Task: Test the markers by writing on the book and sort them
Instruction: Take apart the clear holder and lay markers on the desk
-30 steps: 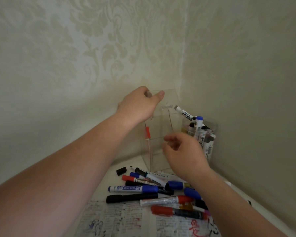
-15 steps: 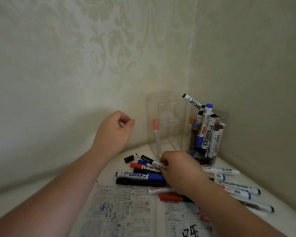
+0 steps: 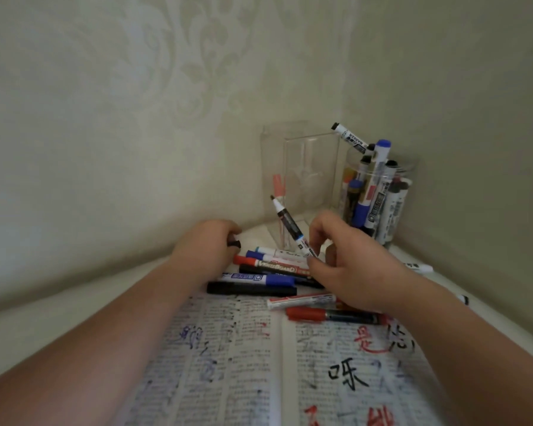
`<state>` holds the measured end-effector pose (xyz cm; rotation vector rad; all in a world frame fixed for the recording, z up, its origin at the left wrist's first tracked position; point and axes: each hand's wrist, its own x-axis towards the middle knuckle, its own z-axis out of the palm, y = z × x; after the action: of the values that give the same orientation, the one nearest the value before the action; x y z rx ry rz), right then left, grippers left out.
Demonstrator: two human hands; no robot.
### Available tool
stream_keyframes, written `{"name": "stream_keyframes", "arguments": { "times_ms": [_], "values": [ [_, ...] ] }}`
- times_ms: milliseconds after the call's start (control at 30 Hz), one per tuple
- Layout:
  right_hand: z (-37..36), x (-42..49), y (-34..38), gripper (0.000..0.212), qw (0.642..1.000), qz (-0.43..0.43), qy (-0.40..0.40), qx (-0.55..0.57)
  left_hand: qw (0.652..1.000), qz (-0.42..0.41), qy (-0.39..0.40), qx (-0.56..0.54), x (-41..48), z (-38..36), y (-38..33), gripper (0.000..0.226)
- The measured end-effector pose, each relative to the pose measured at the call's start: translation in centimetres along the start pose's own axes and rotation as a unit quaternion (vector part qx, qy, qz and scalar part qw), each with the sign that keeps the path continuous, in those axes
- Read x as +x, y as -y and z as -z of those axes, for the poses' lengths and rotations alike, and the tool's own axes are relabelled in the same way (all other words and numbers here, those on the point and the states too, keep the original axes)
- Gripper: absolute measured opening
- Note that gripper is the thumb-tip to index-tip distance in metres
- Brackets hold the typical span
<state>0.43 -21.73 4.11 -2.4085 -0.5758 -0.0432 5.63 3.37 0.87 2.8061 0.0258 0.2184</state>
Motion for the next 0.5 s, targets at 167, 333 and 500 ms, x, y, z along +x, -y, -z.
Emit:
{"name": "stream_keyframes", "arguments": {
  "times_ms": [167,333,500],
  "values": [
    [-0.5,0.2,-0.7,0.035,0.997,0.063,-0.024,0.036,0.985,-0.002,-0.054,-0.167,-1.9,1.8,-0.8,0.039],
    [-0.3,0.0,-0.7,0.045,0.993,0.081,-0.072,0.044,0.945,0.011,0.058,-0.322,-5.0,4.0,-2.7,0.020],
    [1.5,-0.9,0.4,0.047,0.990,0.058,-0.127,0.017,0.906,-0.050,0.121,-0.403,-6.6,4.2,-5.1,0.007]
  ]
}}
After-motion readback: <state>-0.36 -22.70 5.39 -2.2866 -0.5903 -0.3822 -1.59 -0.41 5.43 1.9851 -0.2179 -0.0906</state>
